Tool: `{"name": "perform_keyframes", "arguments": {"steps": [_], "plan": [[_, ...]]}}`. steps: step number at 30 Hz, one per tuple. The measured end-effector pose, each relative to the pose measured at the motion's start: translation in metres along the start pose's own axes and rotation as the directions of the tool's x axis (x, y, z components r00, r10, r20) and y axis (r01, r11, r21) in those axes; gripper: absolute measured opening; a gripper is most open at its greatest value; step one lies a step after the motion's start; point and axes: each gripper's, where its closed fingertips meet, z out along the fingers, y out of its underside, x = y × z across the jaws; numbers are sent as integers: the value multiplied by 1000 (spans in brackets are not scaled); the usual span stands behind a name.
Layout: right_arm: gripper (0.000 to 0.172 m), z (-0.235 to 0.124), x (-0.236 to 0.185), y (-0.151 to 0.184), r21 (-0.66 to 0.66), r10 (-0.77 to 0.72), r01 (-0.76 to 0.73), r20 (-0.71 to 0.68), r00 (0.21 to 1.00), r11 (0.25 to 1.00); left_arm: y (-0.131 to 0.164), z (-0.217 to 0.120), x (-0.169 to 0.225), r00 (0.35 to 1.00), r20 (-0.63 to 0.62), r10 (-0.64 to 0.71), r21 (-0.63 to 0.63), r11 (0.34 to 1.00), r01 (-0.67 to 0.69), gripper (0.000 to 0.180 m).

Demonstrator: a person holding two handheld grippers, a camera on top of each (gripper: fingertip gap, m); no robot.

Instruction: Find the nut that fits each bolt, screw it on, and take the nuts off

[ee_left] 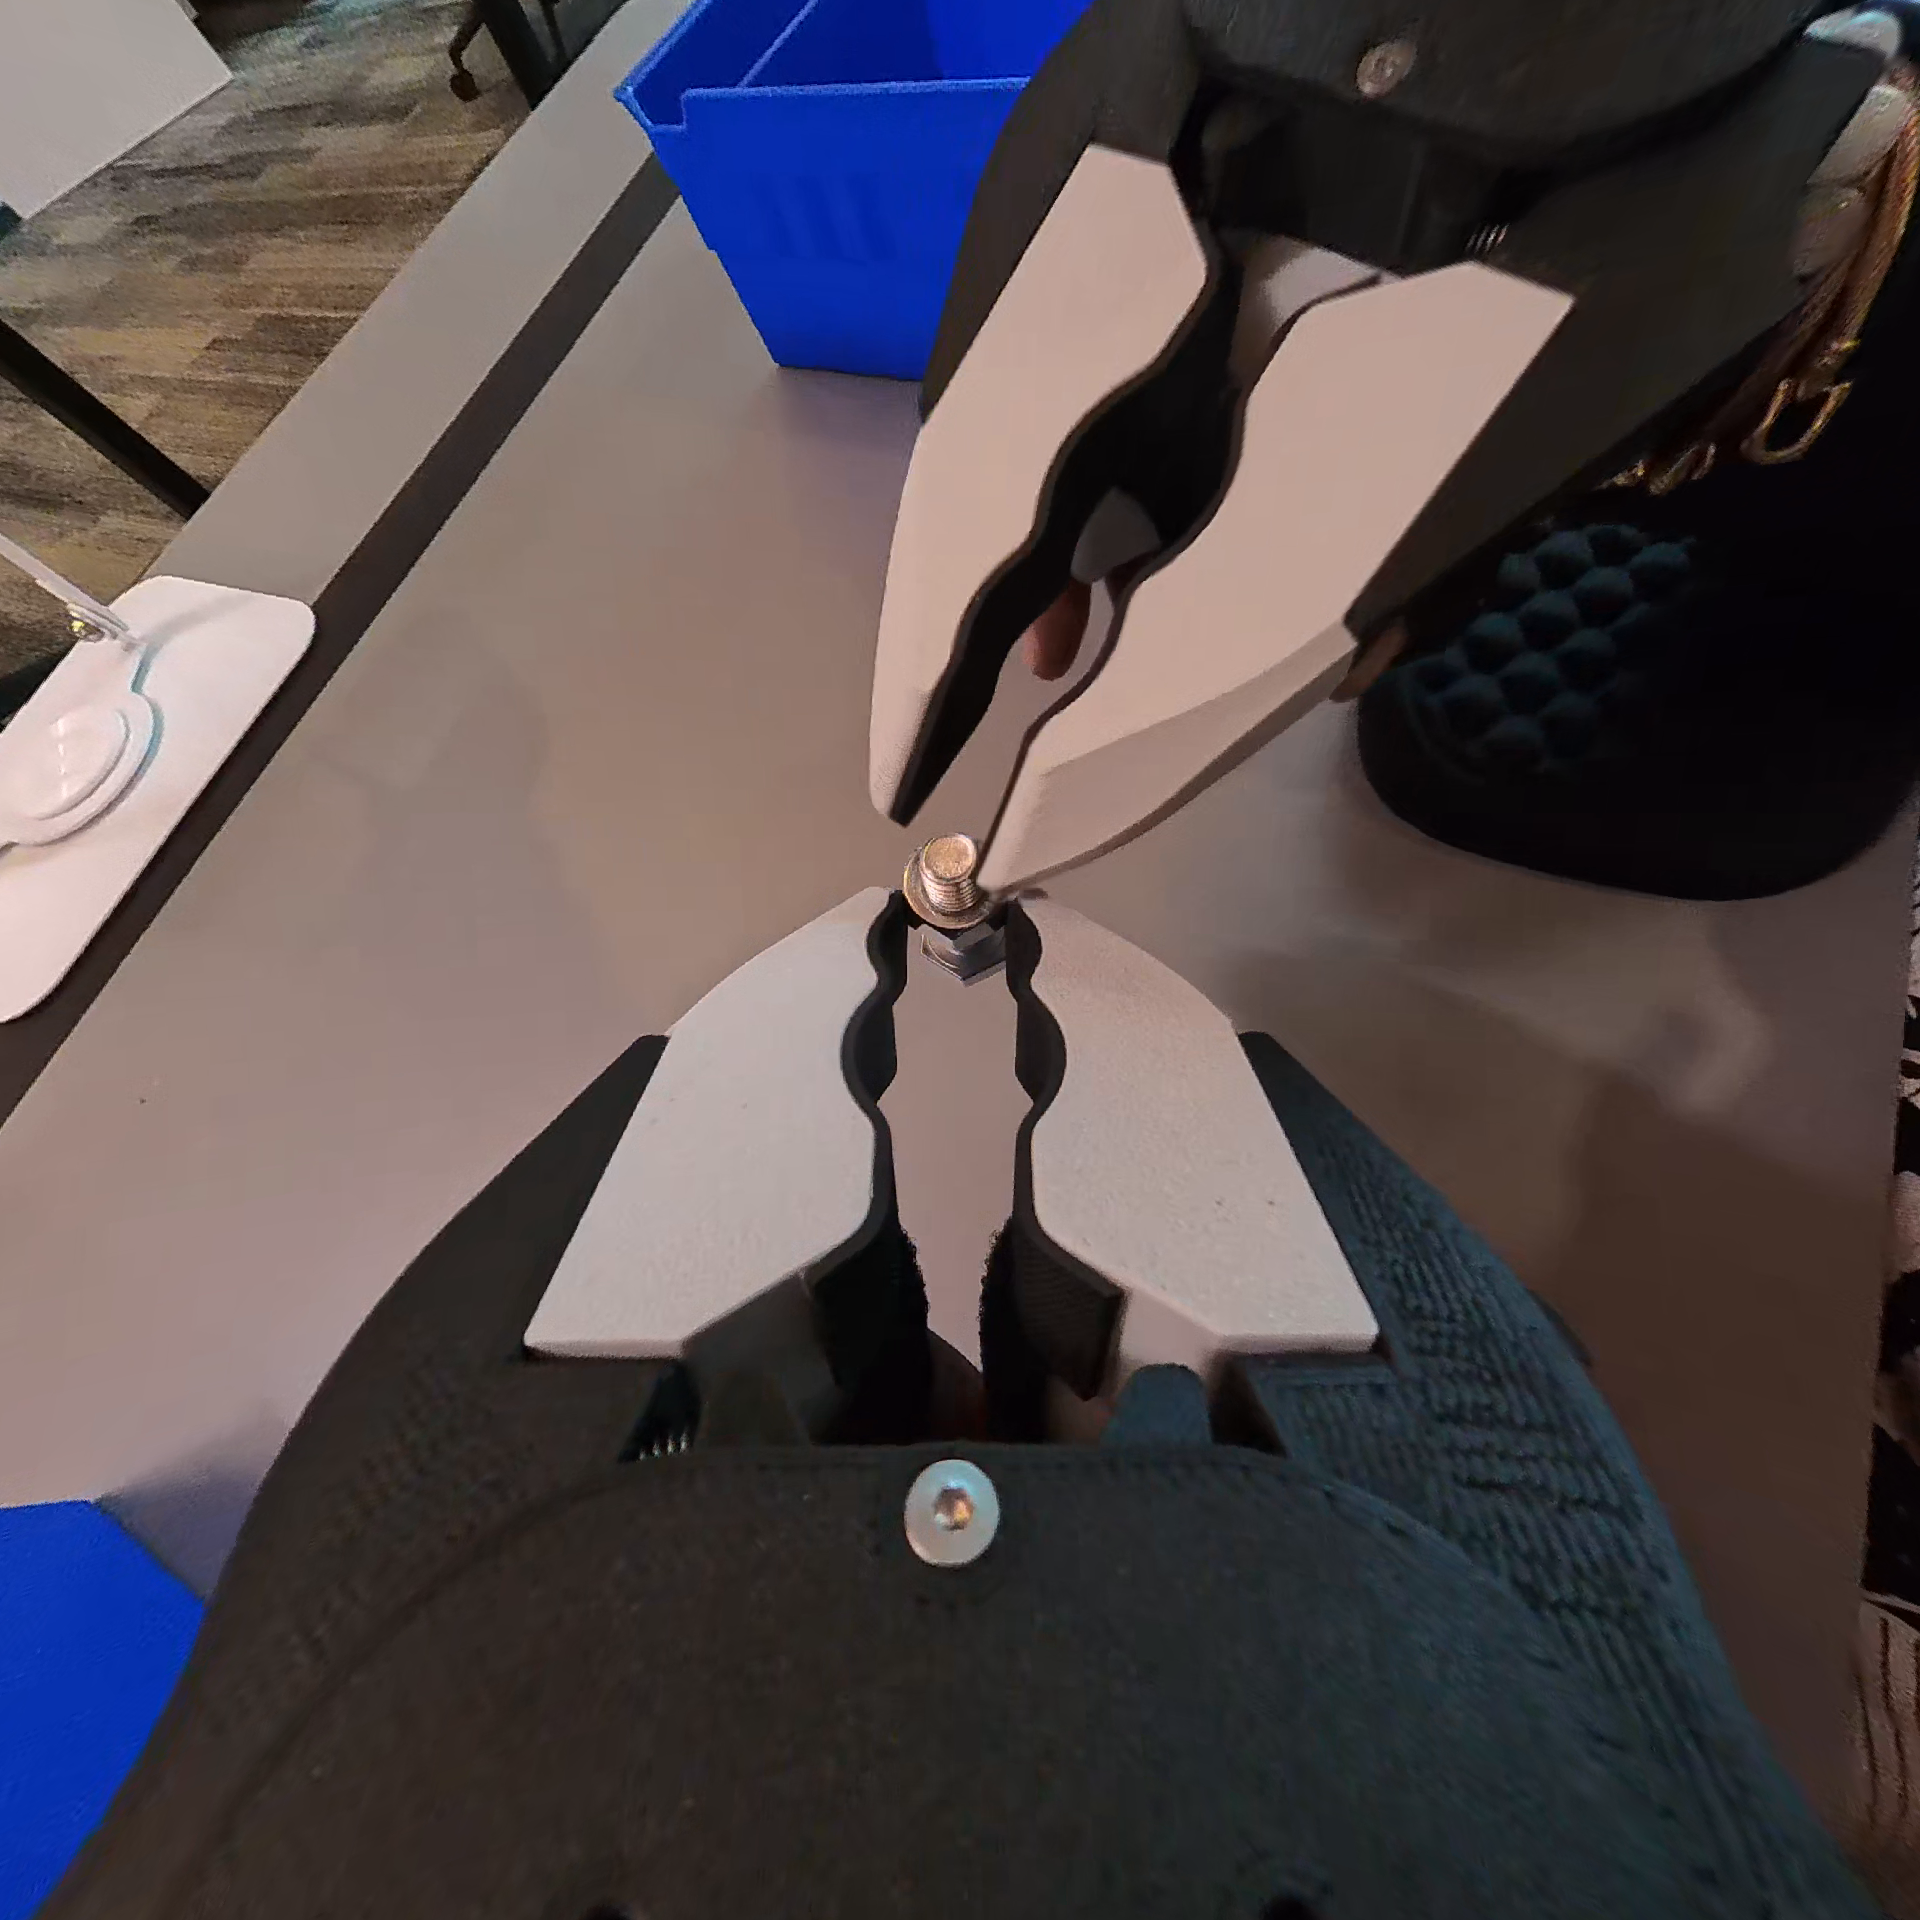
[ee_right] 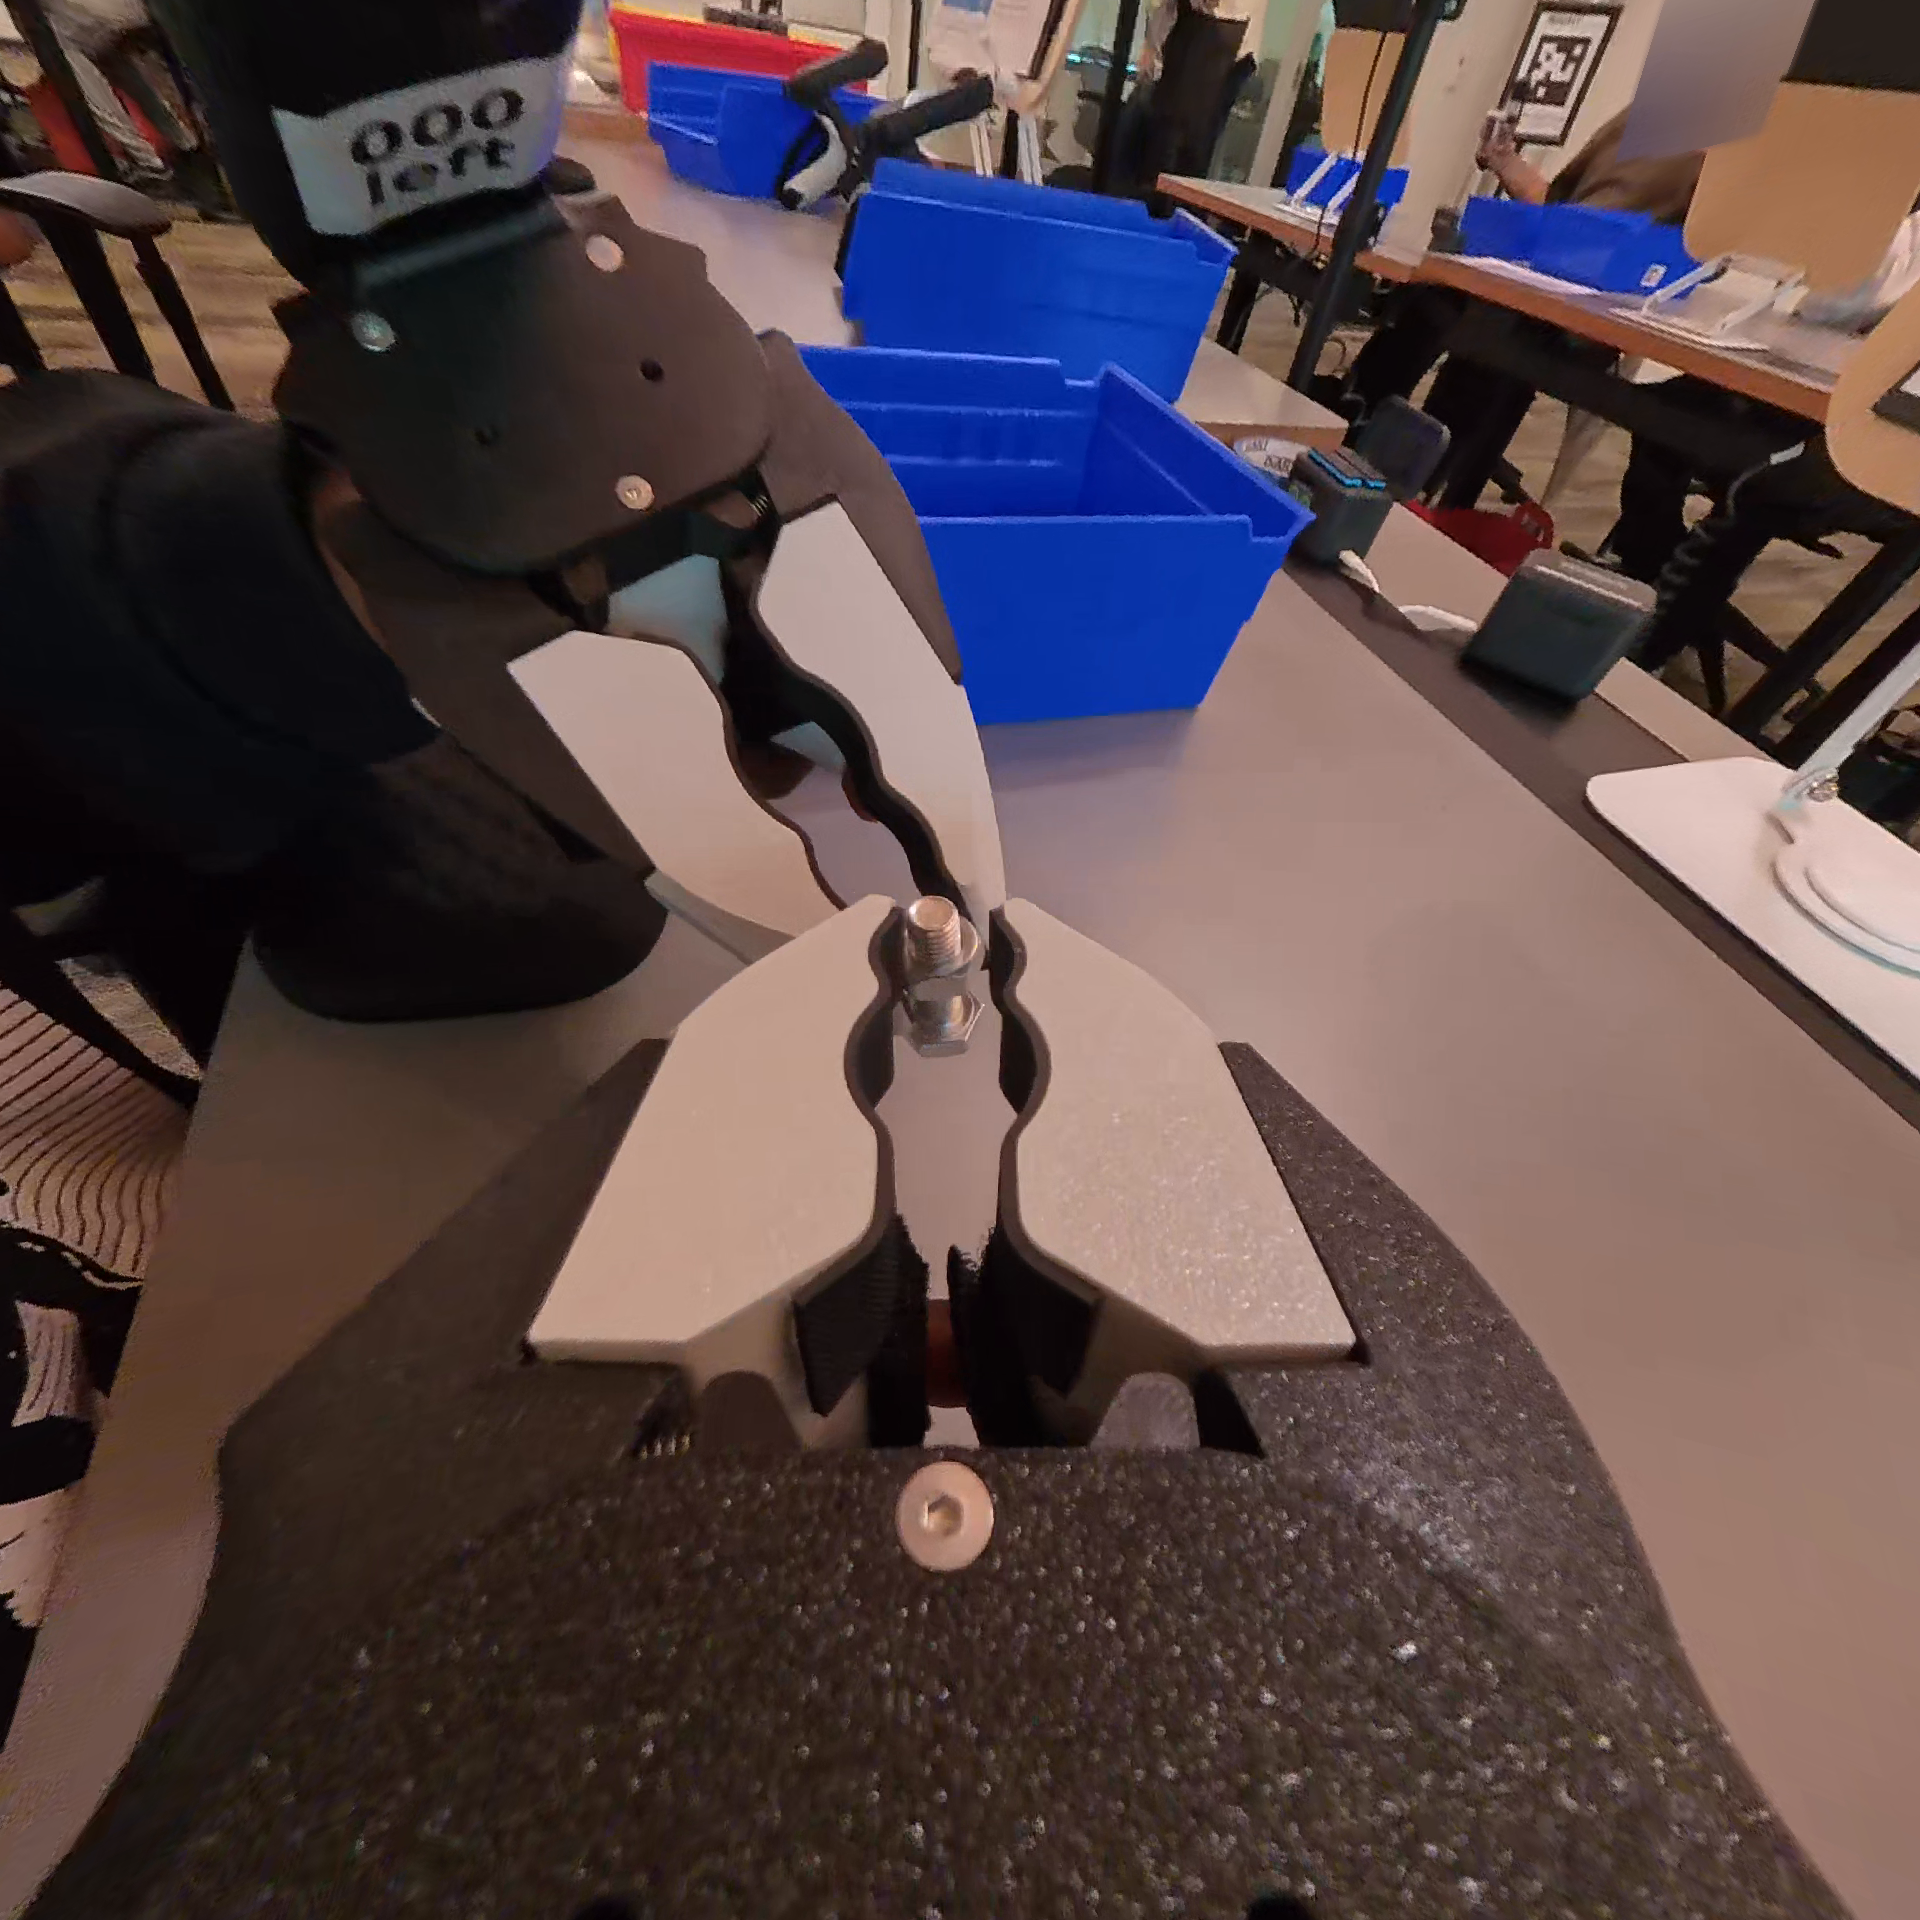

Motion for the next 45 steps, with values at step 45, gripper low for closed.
{"name": "perform_keyframes", "arguments": {"steps": [45], "plan": [[54, -3, 1, -20, 289, 178, -200, 103, 979, 936, -16, 6, 21, 946, -283, -155, 435, 859, 271, 19]]}}
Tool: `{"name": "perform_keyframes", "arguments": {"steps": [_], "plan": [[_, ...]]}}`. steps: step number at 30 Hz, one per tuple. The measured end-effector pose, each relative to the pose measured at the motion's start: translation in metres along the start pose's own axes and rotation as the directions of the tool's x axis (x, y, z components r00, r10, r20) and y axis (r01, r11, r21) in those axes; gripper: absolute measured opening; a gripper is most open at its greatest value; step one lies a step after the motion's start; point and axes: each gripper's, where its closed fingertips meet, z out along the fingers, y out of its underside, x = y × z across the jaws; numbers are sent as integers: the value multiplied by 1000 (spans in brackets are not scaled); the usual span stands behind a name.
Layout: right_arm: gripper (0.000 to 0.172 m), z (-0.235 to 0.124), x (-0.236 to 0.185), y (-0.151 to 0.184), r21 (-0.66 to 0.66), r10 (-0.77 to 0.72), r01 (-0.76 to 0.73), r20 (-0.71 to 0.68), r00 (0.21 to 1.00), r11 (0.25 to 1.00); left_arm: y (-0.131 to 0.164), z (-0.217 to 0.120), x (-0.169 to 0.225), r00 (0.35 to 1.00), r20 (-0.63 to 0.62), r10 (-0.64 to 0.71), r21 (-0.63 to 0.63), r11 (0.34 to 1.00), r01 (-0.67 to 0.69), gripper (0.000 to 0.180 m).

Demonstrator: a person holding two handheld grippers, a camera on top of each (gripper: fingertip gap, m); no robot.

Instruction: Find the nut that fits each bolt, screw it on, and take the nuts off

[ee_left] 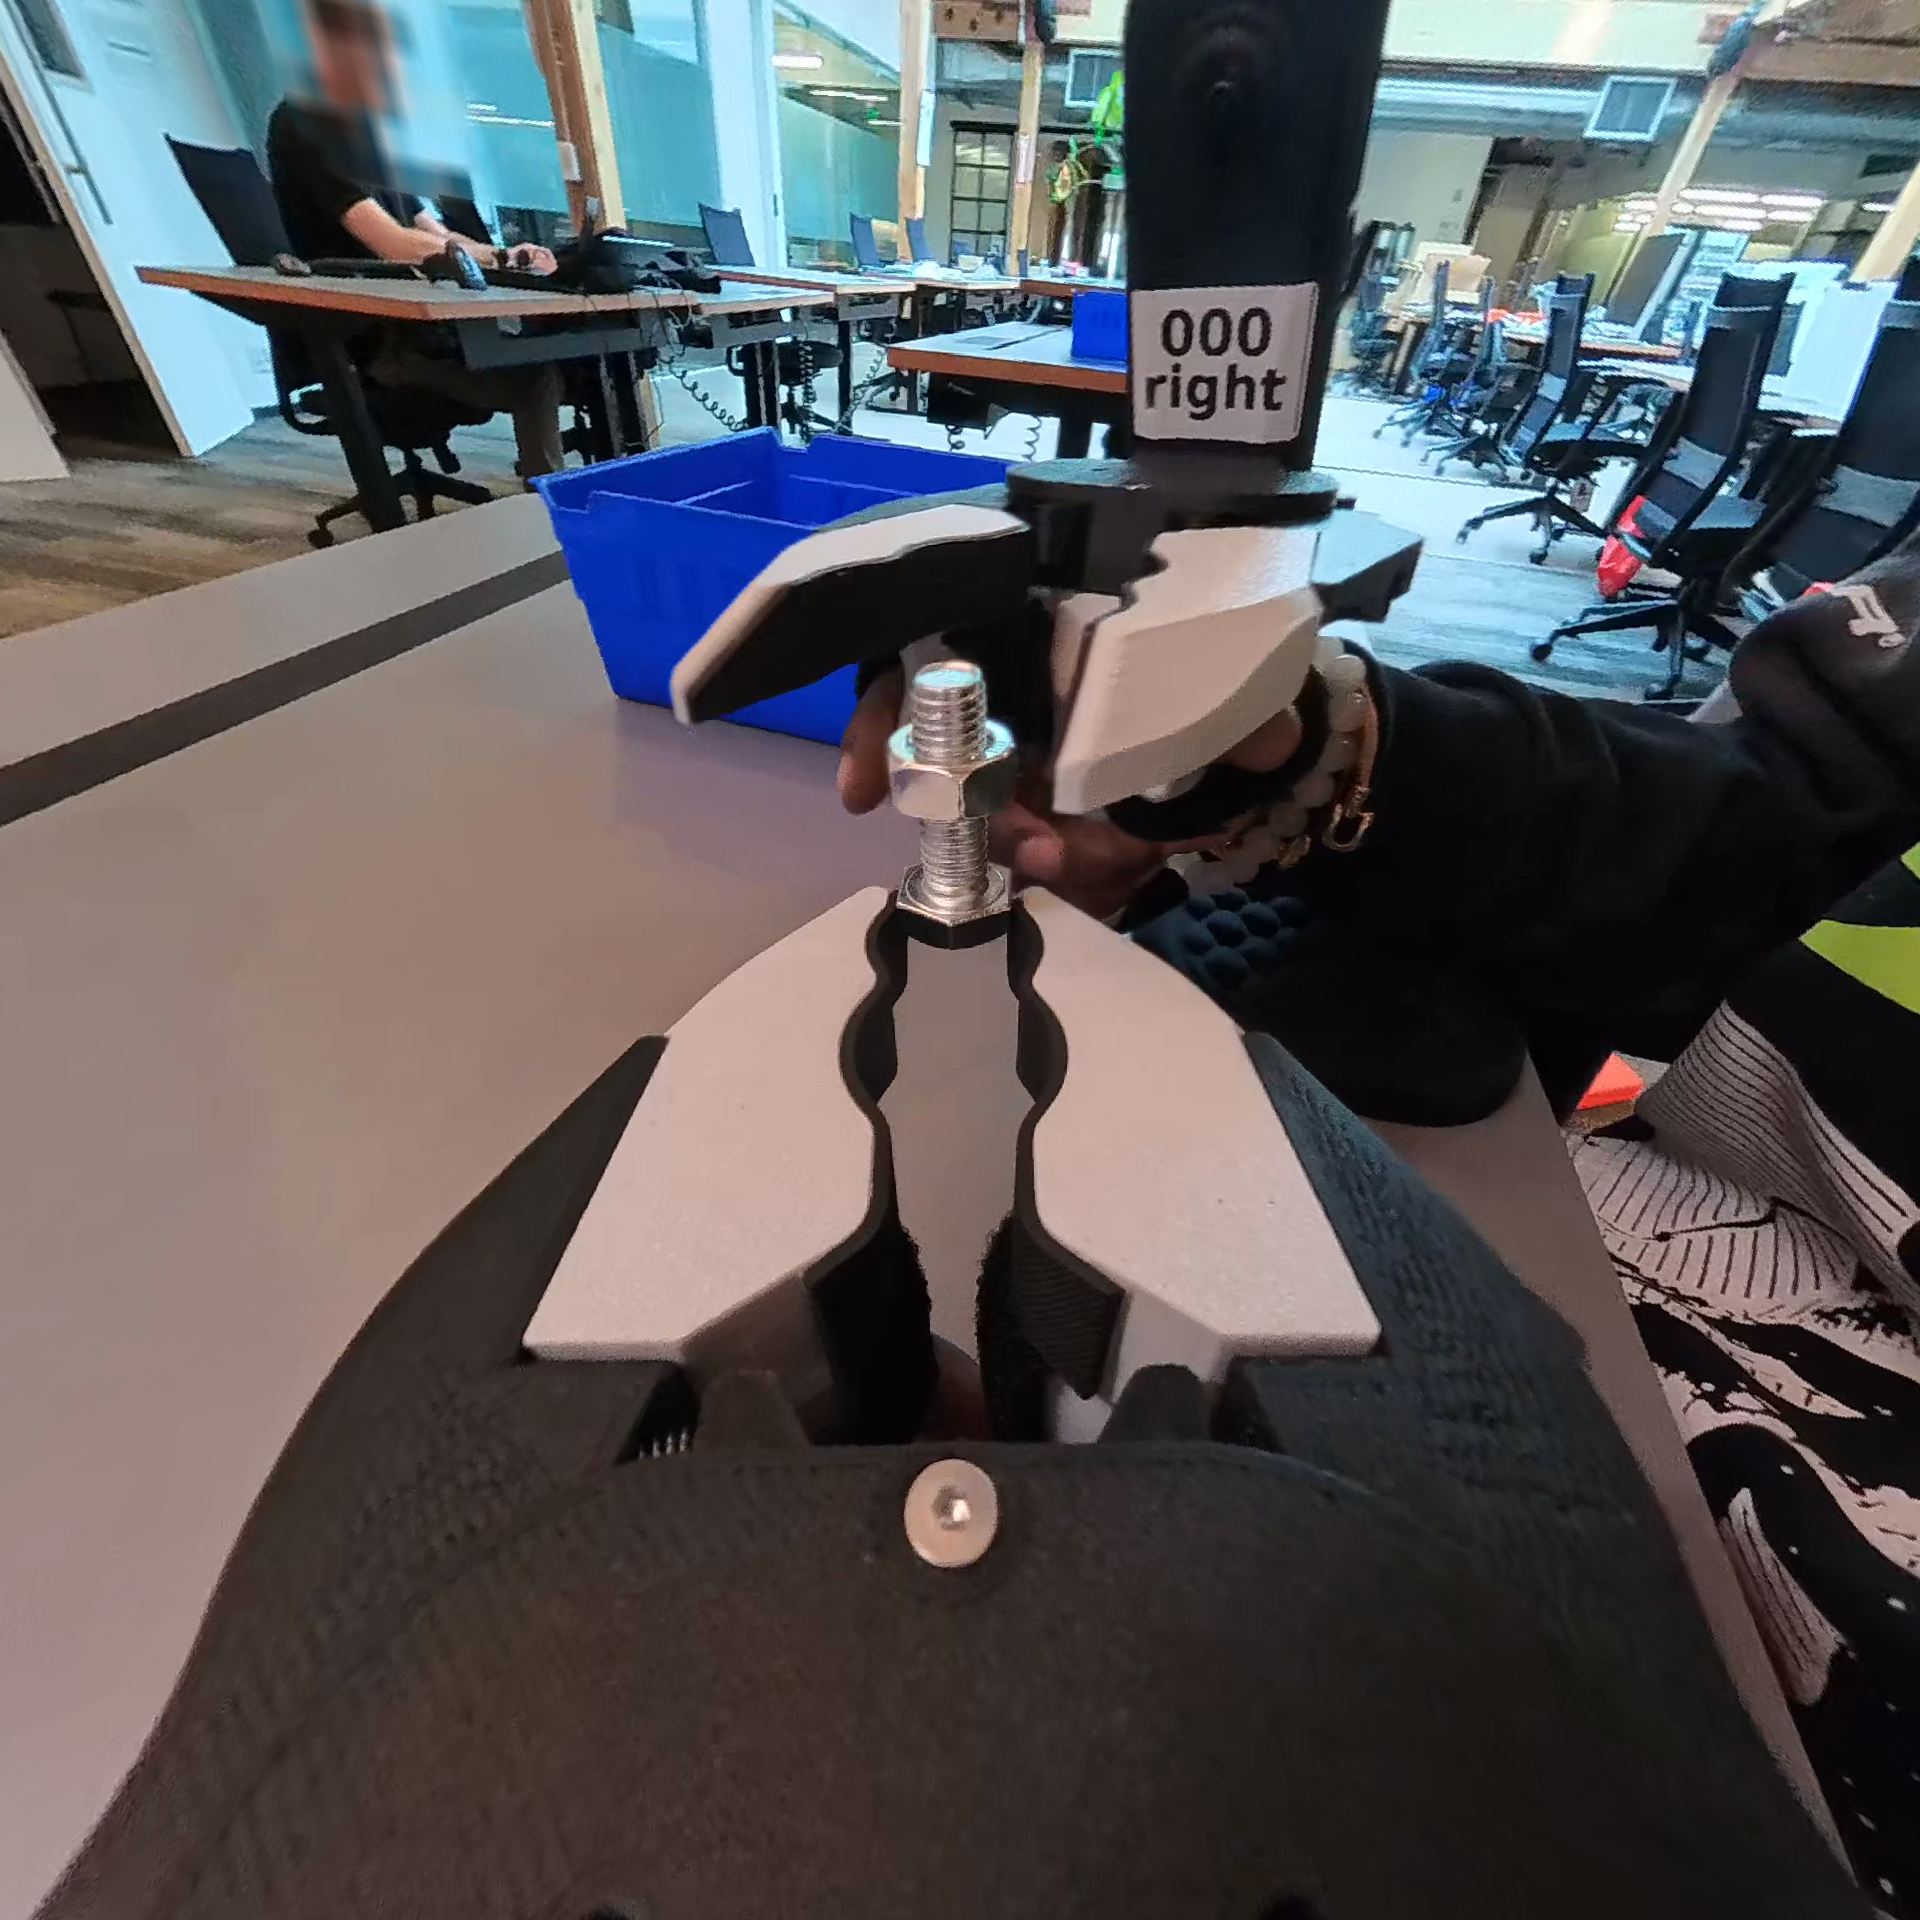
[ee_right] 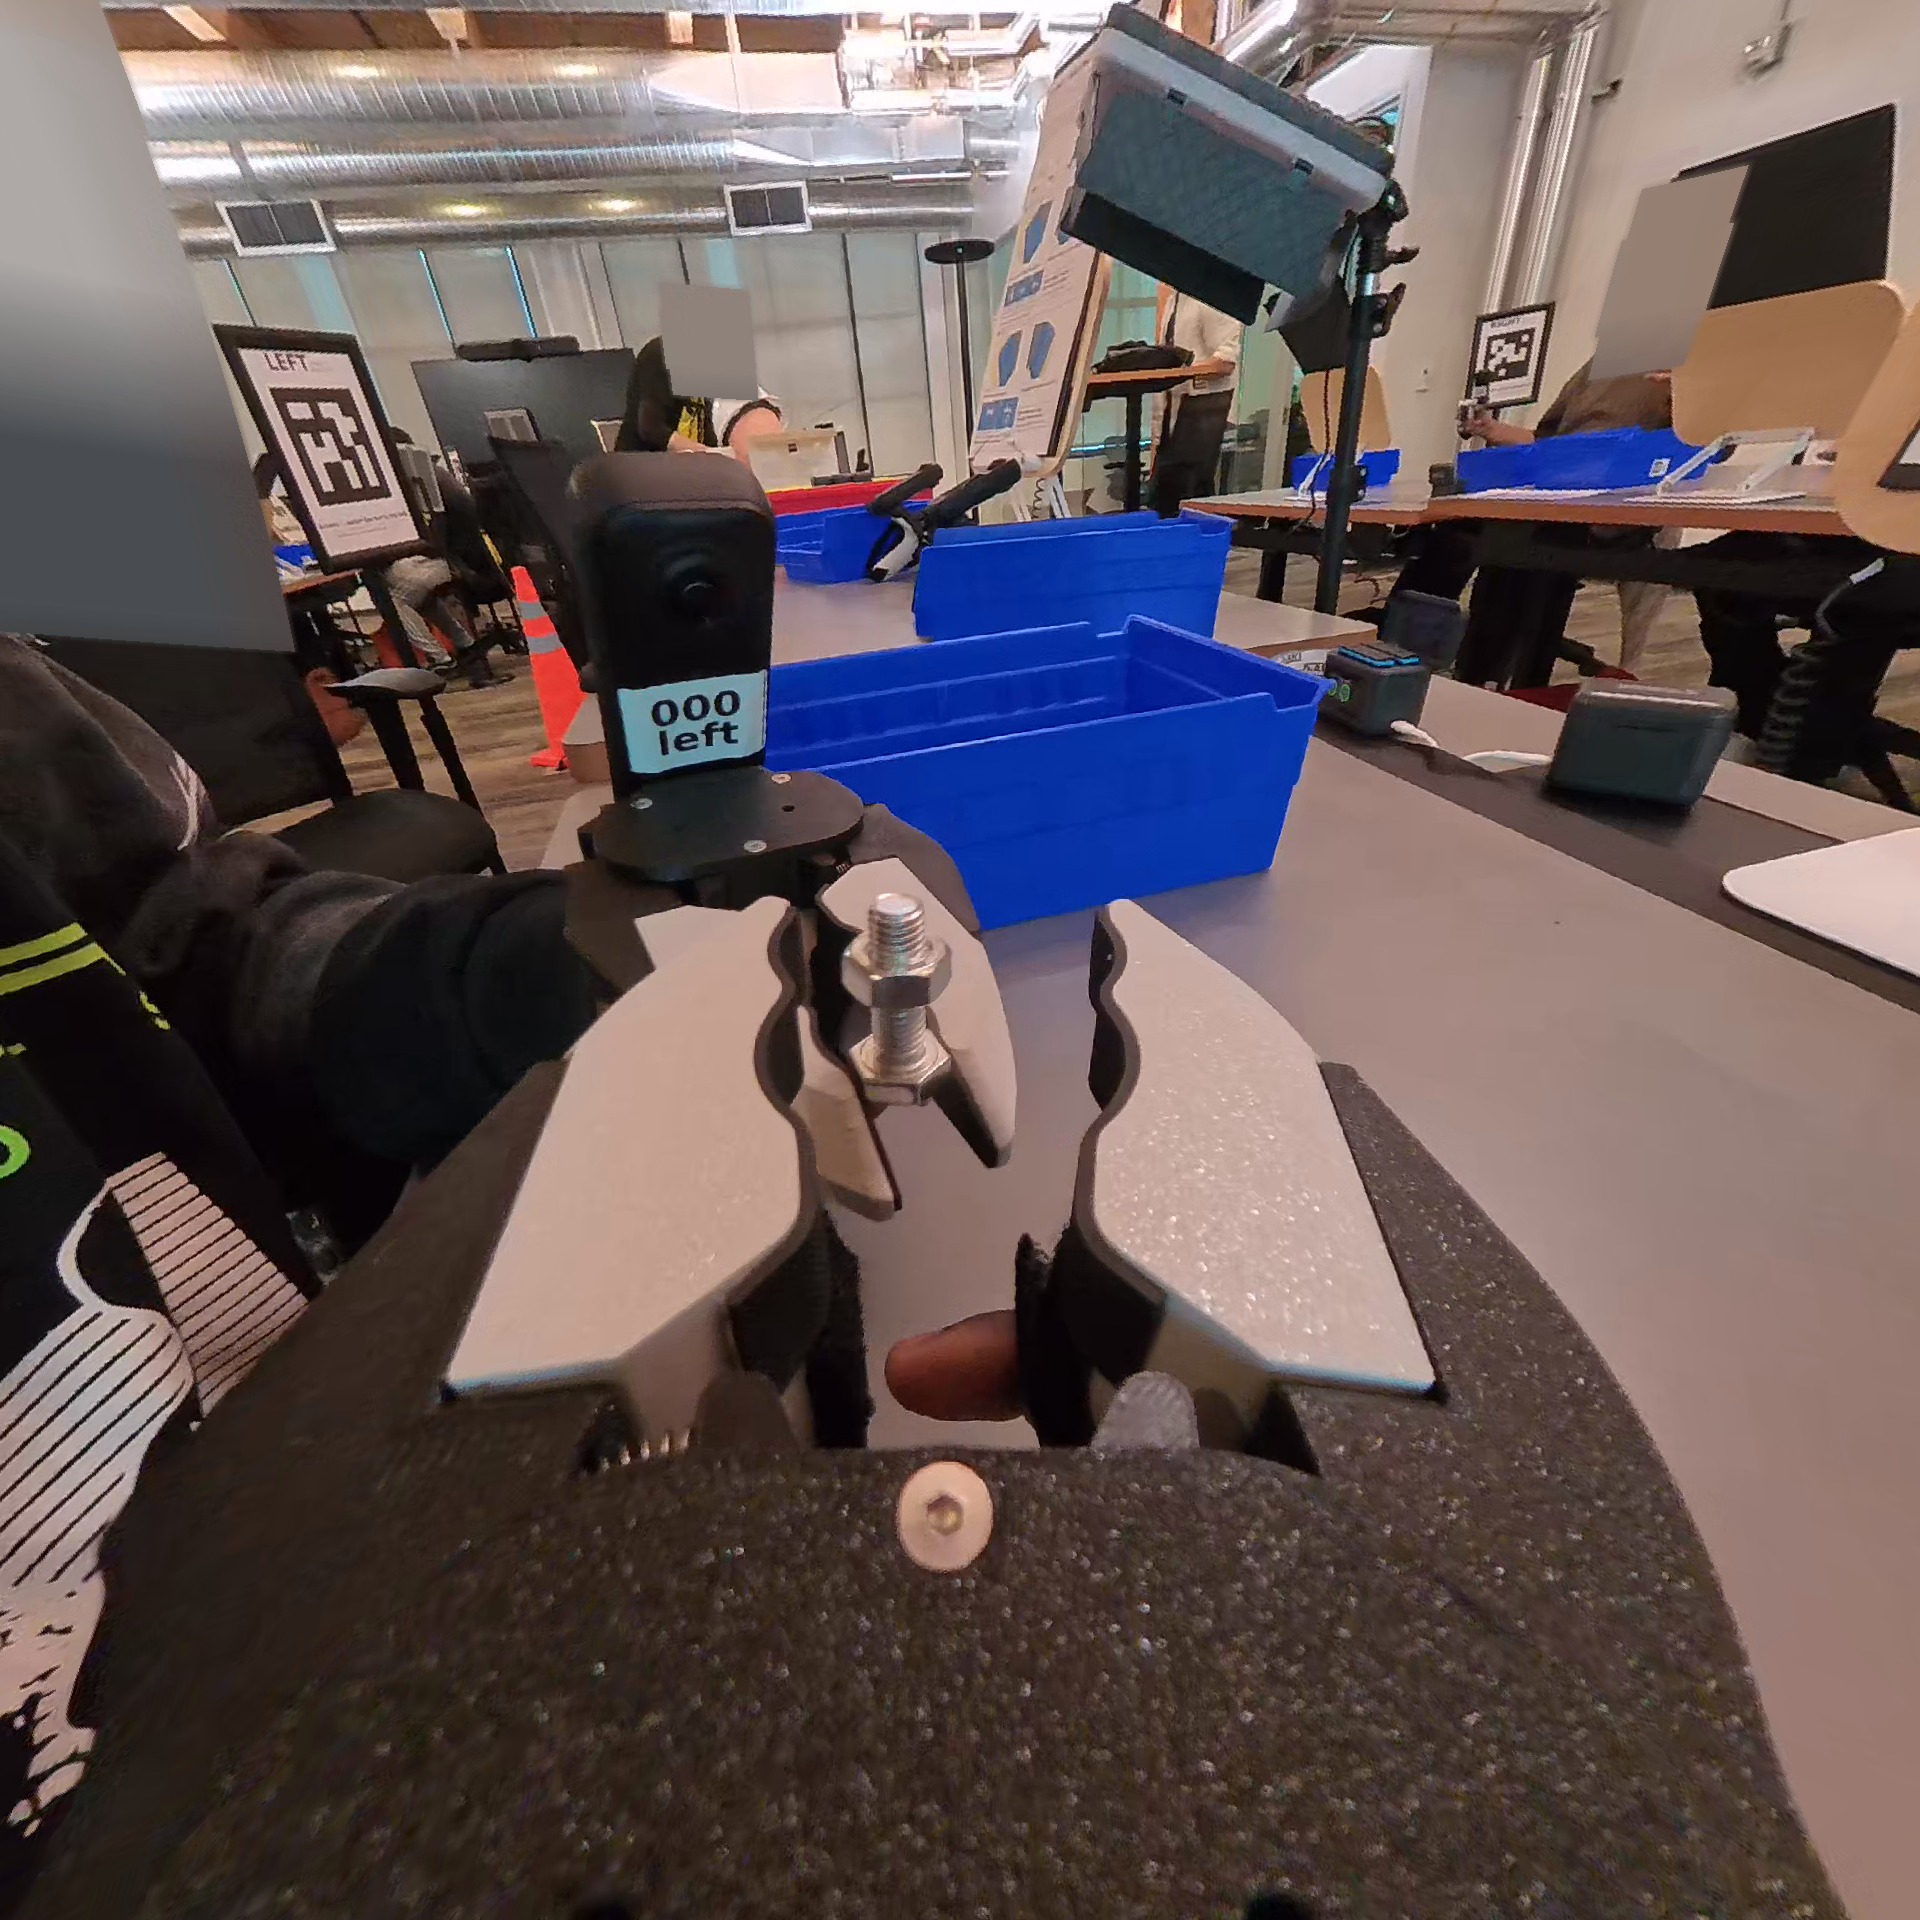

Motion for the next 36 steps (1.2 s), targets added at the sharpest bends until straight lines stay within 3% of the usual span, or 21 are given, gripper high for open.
{"name": "perform_keyframes", "arguments": {"steps": [8, 11, 12, 14, 19, 22, 32, 34, 35, 36], "plan": [[45, -9, -3, -5, 3, -26, 26, 20, 999, 1000, -8, -3, 5, 999, -29, 18, 57, 998, -16, 19], [16, -17, 4, -9, 26, -38, 38, -17, 999, 999, -12, -7, 2, 1000, -18, 15, 81, 997, -13, 19], [16, -19, 8, -10, 35, -45, 47, -42, 998, 998, -14, -8, 1, 1000, -17, 13, 89, 996, -11, 19], [16, -20, 6, -12, 44, -39, 39, -21, 999, 998, -12, -8, 0, 1000, -8, 16, 79, 997, -16, 19], [40, -11, -10, -8, 38, -2, -1, 68, 998, 999, -6, -4, 3, 999, -9, 43, 42, 998, -43, 19], [46, -4, -14, -1, 8, -9, 8, 77, 997, 1000, -2, -1, 6, 998, -12, 67, 14, 998, -67, 19], [45, -8, -8, 1, -22, -51, 52, 42, 998, 998, -7, -3, 9, 997, -23, 80, 40, 996, -79, 19], [39, -17, -2, -4, -8, -57, 57, 24, 998, 998, -11, -6, 5, 998, -10, 68, 66, 996, -67, 19], [21, -22, 5, -8, 13, -56, 56, -18, 998, 998, -12, -8, 5, 998, -11, 64, 74, 995, -63, 19], [15, -28, 13, -13, 46, -52, 55, -55, 997, 997, -13, -8, 3, 998, -5, 60, 76, 995, -60, 19]]}}
